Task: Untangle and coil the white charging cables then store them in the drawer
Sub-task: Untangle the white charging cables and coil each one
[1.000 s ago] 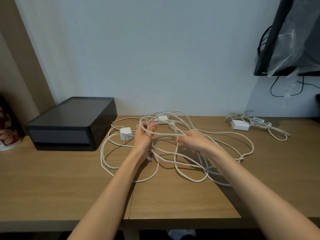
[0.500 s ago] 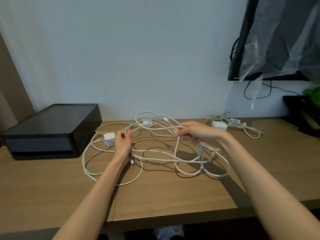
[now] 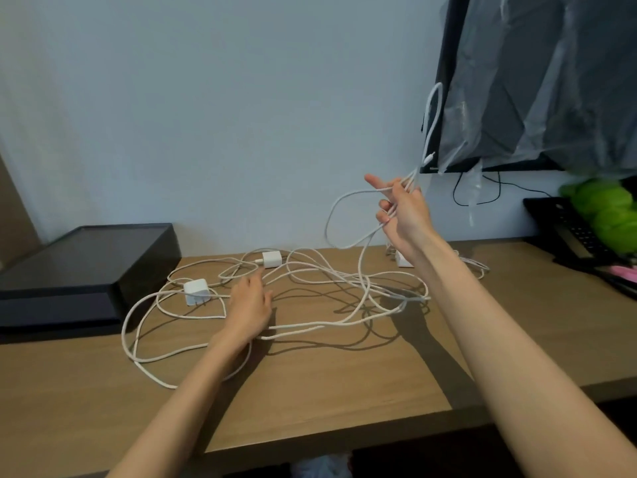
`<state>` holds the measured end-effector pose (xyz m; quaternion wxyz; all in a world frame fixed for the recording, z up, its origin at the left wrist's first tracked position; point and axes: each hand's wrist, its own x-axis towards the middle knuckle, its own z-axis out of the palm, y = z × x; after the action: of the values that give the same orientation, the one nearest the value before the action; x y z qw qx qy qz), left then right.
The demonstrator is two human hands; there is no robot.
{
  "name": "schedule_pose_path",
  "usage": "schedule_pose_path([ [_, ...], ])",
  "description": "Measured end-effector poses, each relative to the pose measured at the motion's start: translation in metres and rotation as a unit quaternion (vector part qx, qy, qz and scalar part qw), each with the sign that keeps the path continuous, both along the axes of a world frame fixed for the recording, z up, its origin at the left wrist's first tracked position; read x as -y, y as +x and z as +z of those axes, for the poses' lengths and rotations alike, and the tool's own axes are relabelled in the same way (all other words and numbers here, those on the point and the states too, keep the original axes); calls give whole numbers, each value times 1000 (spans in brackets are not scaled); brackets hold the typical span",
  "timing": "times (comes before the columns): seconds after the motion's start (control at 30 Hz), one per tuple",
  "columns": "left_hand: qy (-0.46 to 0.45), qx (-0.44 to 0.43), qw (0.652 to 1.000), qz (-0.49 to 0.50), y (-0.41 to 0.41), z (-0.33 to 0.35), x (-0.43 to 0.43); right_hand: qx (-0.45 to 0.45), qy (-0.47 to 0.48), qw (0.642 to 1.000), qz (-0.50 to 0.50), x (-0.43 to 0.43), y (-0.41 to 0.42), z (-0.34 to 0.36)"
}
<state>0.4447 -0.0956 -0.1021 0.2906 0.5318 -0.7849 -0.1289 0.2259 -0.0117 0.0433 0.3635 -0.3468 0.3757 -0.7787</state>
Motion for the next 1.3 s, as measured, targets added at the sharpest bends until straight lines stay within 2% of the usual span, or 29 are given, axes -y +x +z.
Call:
schedule_pose_path([
  [0.07,-48,-2,999,-3,-8,17,-14,25,-15,999,20,0,-1,1],
  [0.13,-95,-4,993,-73,-18,37,-31,39,-18,999,32,0,0,1],
  [0.17,-83,34,988,-123,-23,47,-40,40,-17,998,36,1,1,0],
  [0.27,71,176,948,-257,-35,61,-67,25,-10,999,29,3,1,-4],
  [0.33,138,205,918,-309,-35,54,-75,4,-2,1000,19,5,0,-8],
  [0.43,126,186,908,-353,-24,45,-72,-7,-6,999,40,8,0,-18],
  [0.63,24,25,927,-373,-11,74,-63,-113,92,981,128,9,25,-46],
  [0.7,-13,-4,935,-353,-8,80,-59,-181,134,957,181,4,30,-51],
  [0.77,-33,-39,943,-329,-7,82,-52,-298,193,904,237,-2,32,-51],
  [0.83,-44,-66,947,-311,-5,84,-48,-356,238,848,313,-3,32,-51],
  [0.93,-90,-93,948,-292,-2,87,-45,-353,297,798,389,2,29,-46],
  [1.03,-123,-125,947,-268,2,91,-44,-401,326,755,404,-2,25,-38],
  [1.2,-162,-209,939,-220,8,97,-46,-432,373,715,404,-3,24,-39],
  [1.3,-226,-152,937,-221,11,99,-49,-442,408,686,410,4,19,-44],
])
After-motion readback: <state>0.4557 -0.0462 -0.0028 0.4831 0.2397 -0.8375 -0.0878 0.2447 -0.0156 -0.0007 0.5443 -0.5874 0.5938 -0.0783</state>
